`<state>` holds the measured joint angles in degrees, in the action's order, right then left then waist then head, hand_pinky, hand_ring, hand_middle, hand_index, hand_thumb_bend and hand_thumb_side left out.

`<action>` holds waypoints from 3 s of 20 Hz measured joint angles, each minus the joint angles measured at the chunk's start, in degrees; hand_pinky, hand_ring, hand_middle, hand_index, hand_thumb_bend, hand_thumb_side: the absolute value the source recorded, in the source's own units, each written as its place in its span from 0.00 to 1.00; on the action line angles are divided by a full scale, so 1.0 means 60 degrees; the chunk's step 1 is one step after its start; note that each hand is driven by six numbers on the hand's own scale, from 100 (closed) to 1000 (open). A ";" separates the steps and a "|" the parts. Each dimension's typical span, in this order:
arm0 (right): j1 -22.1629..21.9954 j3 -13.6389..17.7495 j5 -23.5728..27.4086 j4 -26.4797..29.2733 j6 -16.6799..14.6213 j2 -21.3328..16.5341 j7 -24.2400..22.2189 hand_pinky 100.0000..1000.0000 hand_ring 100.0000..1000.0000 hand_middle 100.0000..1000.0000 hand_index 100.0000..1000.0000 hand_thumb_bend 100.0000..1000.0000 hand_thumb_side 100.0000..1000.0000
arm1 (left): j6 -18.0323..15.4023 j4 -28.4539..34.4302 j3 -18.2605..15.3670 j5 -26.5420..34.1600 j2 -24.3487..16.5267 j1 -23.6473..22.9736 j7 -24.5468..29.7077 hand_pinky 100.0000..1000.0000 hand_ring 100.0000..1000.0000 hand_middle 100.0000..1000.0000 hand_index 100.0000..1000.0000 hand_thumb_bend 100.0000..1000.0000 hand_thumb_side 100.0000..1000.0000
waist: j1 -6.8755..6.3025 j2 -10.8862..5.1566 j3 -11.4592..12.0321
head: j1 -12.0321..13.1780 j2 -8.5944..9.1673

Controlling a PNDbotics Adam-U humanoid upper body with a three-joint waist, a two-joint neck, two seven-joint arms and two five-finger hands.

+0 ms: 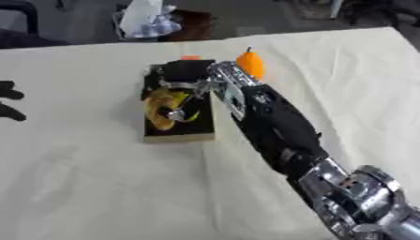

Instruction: Pick up objects on the table and place them in the box.

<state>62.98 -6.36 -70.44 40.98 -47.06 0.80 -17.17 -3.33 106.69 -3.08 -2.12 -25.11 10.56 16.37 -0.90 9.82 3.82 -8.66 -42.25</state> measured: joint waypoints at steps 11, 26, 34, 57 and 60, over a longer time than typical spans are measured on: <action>0.0193 -0.0128 -0.1001 0.0126 -0.0204 -0.0311 0.0383 0.80 0.81 0.87 0.97 0.00 0.26 | -0.0019 0.0000 -0.0001 -0.0006 0.0000 -0.0057 0.0058 0.69 0.54 0.66 0.83 0.00 0.71 | 0.0000 0.0000 -0.0121 | -0.0004 0.0003; 0.0397 0.0738 -0.0089 -0.0025 0.0259 -0.1465 0.0743 0.81 0.79 0.86 0.97 0.00 0.14 | -0.0004 0.0000 -0.0008 -0.0037 0.0000 -0.0098 0.0099 0.70 0.54 0.66 0.83 0.00 0.72 | 0.0000 0.0000 -0.0254 | 0.0177 0.0049; 0.0442 0.0934 0.1270 -0.0099 0.0836 -0.1883 0.0168 0.81 0.79 0.86 0.97 0.00 0.13 | 0.0017 0.0000 -0.0013 -0.0036 0.0001 -0.0118 0.0118 0.70 0.54 0.66 0.83 0.00 0.72 | 0.0052 0.0000 -0.0268 | 0.0204 0.0087; 0.0229 0.1993 -0.0305 -0.2164 0.3717 -0.2409 0.1443 0.86 0.93 0.96 0.99 0.00 0.24 | 0.0073 0.0000 -0.0062 -0.0041 0.0170 -0.0225 0.0154 0.70 0.54 0.66 0.82 0.00 0.74 | 0.0052 0.0000 -0.0109 | 0.0040 0.0141; 0.0170 0.1994 -0.0798 -0.2463 0.4108 -0.2463 0.1516 0.83 0.90 0.93 0.97 0.00 0.26 | 0.0082 0.0000 -0.0062 -0.0048 0.0170 -0.0239 0.0162 0.70 0.54 0.66 0.83 0.00 0.74 | 0.0052 0.0000 -0.0108 | 0.0040 0.0170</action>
